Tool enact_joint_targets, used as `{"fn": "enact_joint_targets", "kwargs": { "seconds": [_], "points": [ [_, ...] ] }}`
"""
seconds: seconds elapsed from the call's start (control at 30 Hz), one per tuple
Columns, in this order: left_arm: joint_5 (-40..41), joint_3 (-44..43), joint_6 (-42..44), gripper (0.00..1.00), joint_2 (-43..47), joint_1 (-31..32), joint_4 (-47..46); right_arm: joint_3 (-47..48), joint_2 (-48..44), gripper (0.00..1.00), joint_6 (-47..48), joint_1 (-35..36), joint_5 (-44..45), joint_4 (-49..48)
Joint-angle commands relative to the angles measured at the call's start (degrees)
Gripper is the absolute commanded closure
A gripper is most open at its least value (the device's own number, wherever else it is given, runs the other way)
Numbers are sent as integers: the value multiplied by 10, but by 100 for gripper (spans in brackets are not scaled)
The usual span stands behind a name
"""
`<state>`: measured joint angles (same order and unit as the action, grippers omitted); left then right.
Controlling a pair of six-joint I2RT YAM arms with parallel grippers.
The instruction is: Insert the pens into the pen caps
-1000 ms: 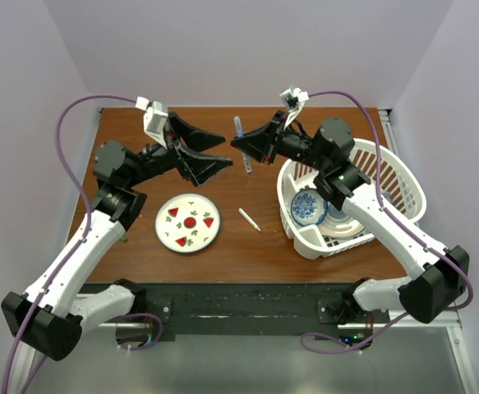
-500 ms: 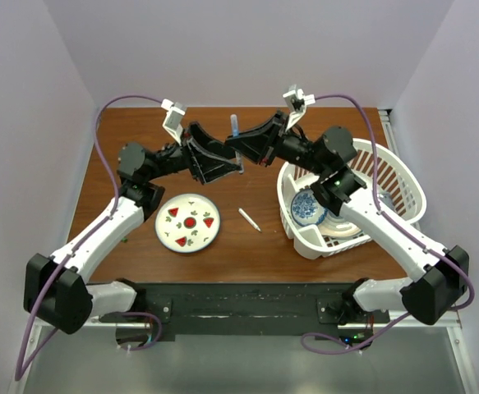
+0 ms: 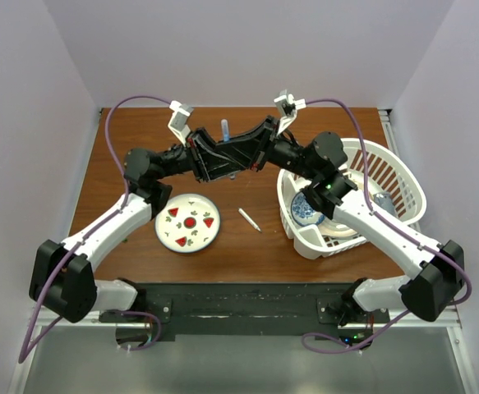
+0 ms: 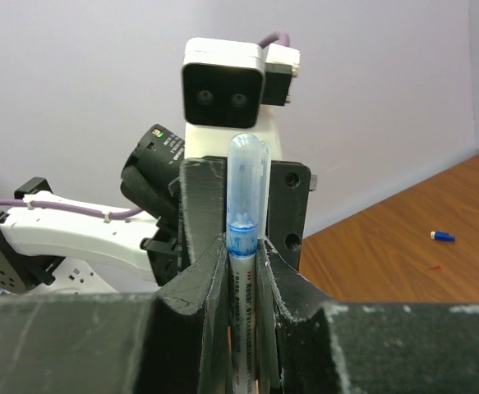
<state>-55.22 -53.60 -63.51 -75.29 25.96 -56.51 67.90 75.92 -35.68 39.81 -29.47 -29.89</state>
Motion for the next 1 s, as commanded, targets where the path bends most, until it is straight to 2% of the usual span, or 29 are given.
{"fn": "enact_joint_targets", "kwargs": {
  "seconds": [0.0,0.13,0.2,0.23,0.37,0.4,0.5,0.53,0.63,0.73,0.77,0.87,0.97],
  "points": [
    [-14,-11,-11,78,-5,8,-40,-1,-8,100,2,4,20,-34],
    [-16,-12,-11,81,-11,13,-40,1,-7,100,4,3,25,-33],
    [-16,-12,-12,96,-12,14,-40,2,-6,100,4,3,24,-32],
    [-18,-12,-12,100,-13,13,-40,2,-6,100,3,4,24,-33],
    [-14,-5,-6,100,-8,13,-40,-6,-12,100,7,3,19,-31],
    [-18,-4,-2,100,-7,13,-40,-8,-19,95,8,4,20,-29],
    [-30,-2,19,100,4,13,-33,-16,-31,71,10,3,15,-7],
    [-30,0,35,100,12,12,-27,-16,-38,60,10,3,5,6],
    [-45,1,75,100,27,13,6,-12,-52,43,14,2,-9,51],
    [-64,-1,113,100,37,13,39,-4,-62,34,21,3,-15,88],
    [-67,1,120,100,40,13,44,1,-64,26,22,2,-16,96],
    [-75,1,141,100,43,13,72,18,-66,17,27,3,-23,119],
    [-85,5,143,100,44,13,72,31,-65,14,32,3,-22,128]
  ]
}}
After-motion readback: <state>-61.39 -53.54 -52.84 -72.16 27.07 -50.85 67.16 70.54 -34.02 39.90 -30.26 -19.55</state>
